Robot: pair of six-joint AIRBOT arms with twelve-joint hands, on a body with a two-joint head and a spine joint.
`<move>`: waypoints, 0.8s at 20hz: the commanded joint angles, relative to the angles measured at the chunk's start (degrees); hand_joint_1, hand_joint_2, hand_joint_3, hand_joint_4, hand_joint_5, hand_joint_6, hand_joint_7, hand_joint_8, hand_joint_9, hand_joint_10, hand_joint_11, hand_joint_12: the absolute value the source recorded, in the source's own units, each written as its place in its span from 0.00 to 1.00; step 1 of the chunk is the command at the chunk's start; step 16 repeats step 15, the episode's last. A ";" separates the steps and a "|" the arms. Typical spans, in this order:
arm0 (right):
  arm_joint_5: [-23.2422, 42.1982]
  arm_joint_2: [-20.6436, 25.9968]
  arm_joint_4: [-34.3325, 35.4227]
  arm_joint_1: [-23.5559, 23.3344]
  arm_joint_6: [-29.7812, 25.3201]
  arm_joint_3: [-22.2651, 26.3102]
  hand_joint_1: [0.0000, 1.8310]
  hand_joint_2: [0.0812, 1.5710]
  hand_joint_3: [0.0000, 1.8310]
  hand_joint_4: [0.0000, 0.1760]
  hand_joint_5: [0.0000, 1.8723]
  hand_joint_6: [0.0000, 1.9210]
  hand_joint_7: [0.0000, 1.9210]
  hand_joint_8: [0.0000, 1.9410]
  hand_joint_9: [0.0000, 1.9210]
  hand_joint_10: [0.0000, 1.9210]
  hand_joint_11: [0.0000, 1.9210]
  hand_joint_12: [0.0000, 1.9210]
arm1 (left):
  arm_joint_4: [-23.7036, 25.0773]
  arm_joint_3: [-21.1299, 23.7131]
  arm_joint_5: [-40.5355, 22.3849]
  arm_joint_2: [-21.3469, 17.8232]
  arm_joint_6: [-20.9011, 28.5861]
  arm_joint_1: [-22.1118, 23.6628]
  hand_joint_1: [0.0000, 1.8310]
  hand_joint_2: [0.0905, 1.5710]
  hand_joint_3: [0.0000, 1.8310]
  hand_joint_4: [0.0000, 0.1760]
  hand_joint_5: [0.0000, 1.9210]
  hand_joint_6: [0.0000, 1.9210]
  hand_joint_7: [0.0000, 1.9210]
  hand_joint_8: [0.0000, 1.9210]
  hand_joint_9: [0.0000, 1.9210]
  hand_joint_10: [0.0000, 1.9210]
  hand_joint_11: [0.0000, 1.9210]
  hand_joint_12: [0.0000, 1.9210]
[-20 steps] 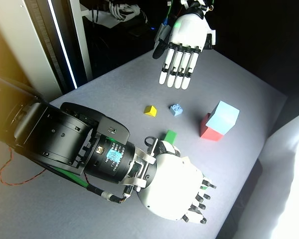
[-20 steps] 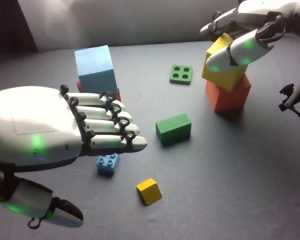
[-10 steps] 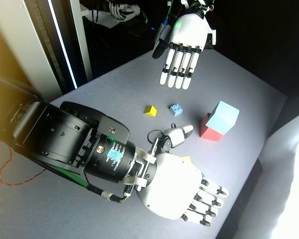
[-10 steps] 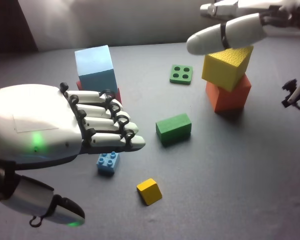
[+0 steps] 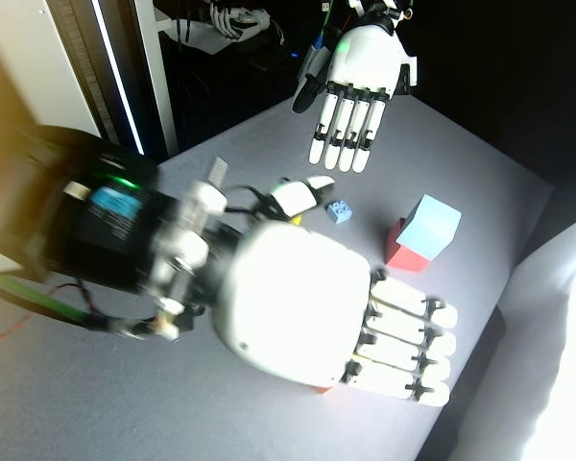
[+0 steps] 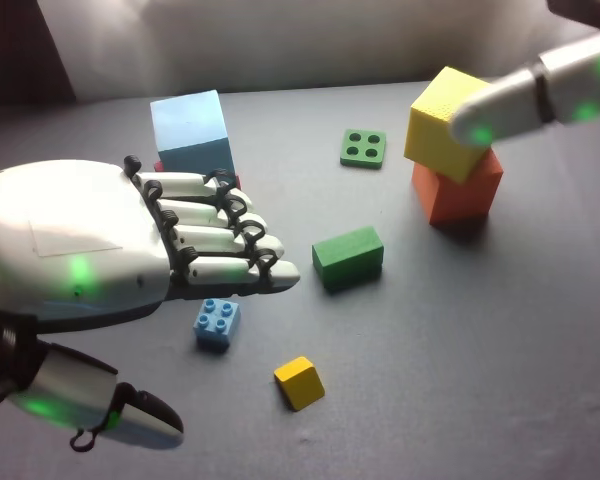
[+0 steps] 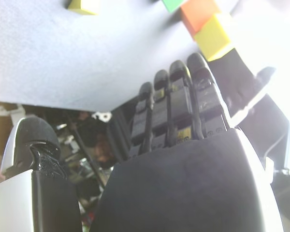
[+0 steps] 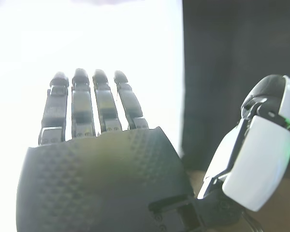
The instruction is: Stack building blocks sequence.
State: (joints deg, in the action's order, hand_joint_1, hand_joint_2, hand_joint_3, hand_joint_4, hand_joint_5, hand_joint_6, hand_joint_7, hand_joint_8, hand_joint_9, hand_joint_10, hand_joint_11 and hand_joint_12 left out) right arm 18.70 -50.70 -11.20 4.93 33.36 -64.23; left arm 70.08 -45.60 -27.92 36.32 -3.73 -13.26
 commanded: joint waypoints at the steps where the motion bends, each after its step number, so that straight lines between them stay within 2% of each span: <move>1: 10.72 2.31 -1.25 0.66 -5.04 0.15 0.15 0.37 0.00 0.00 0.00 0.00 0.00 0.00 0.00 0.00 0.00 0.00 | -1.87 0.22 -2.67 -0.26 0.21 0.66 0.17 0.68 0.00 0.00 0.06 0.00 0.09 0.00 0.08 0.00 0.00 0.19; 2: 13.48 3.89 -4.11 2.53 -9.56 0.22 0.15 0.37 0.00 0.00 0.00 0.00 0.00 0.00 0.00 0.00 0.00 0.00 | -1.87 0.25 -2.67 -0.26 0.36 0.64 0.17 0.68 0.00 0.00 0.07 0.00 0.09 0.00 0.08 0.00 0.00 0.20; 3: 17.38 5.26 -6.71 6.08 -11.41 0.28 0.15 0.38 0.00 0.00 0.00 0.00 0.00 0.00 0.00 0.00 0.00 0.00 | -1.87 0.25 -2.71 -0.27 0.44 0.59 0.17 0.68 0.00 0.00 0.07 0.00 0.09 0.00 0.08 0.00 0.00 0.20; 6: 23.43 6.28 -15.54 11.13 -11.44 0.74 0.15 0.38 0.00 0.00 0.00 0.00 0.00 0.00 0.00 0.00 0.00 0.00 | -1.88 0.23 -3.23 -0.29 0.75 0.61 0.17 0.68 0.00 0.00 0.07 0.00 0.09 0.00 0.09 0.00 0.00 0.22; 7: 23.50 6.30 -17.59 11.98 -11.44 0.93 0.16 0.39 0.00 0.00 0.00 0.00 0.00 0.00 0.00 0.00 0.00 0.00 | -1.88 0.28 -3.28 -0.29 1.12 0.74 0.17 0.68 0.00 0.00 0.06 0.00 0.09 0.00 0.08 0.00 0.00 0.20; 8: 23.50 6.29 -18.29 12.34 -11.44 0.98 0.16 0.39 0.00 0.00 0.00 0.00 0.00 0.00 0.00 0.00 0.00 0.00 | -1.88 0.36 -3.18 -0.28 1.22 0.97 0.18 0.68 0.00 0.00 0.08 0.00 0.10 0.00 0.09 0.00 0.00 0.24; 9: 23.48 6.28 -18.76 12.48 -11.44 0.98 0.16 0.40 0.00 0.00 0.00 0.00 0.00 0.00 0.00 0.00 0.00 0.00 | -1.88 0.44 -3.01 -0.25 1.31 1.18 0.16 0.69 0.00 0.00 0.07 0.00 0.09 0.00 0.08 0.00 0.00 0.21; 12: 22.97 6.07 -18.80 12.39 -11.25 0.98 0.21 0.44 0.02 0.00 0.01 0.00 0.01 0.01 0.02 0.01 0.03 0.01 | -1.88 0.54 -2.93 -0.24 1.56 1.29 0.16 0.69 0.00 0.00 0.08 0.00 0.11 0.00 0.11 0.01 0.00 0.26; 13: 22.46 5.97 -18.79 12.25 -10.93 0.98 0.23 0.47 0.00 0.00 0.04 0.02 0.04 0.00 0.05 0.00 0.01 0.17 | -1.88 0.53 -2.93 -0.24 1.57 1.29 0.16 0.70 0.00 0.00 0.08 0.00 0.11 0.00 0.11 0.00 0.00 0.24; 14: 22.02 5.87 -18.74 12.03 -10.88 0.98 0.23 0.48 0.00 0.00 0.05 0.01 0.05 0.00 0.05 0.00 0.00 0.23 | -1.88 0.50 -2.93 -0.24 1.57 1.29 0.17 0.70 0.00 0.00 0.10 0.00 0.13 0.01 0.13 0.01 0.00 0.30; 16: 21.78 5.82 -18.58 11.77 -10.88 0.98 0.24 0.49 0.00 0.00 0.05 0.01 0.05 0.00 0.05 0.00 0.00 0.25 | -1.88 0.47 -2.93 -0.24 1.57 1.29 0.17 0.71 0.00 0.00 0.10 0.00 0.13 0.00 0.13 0.00 0.00 0.30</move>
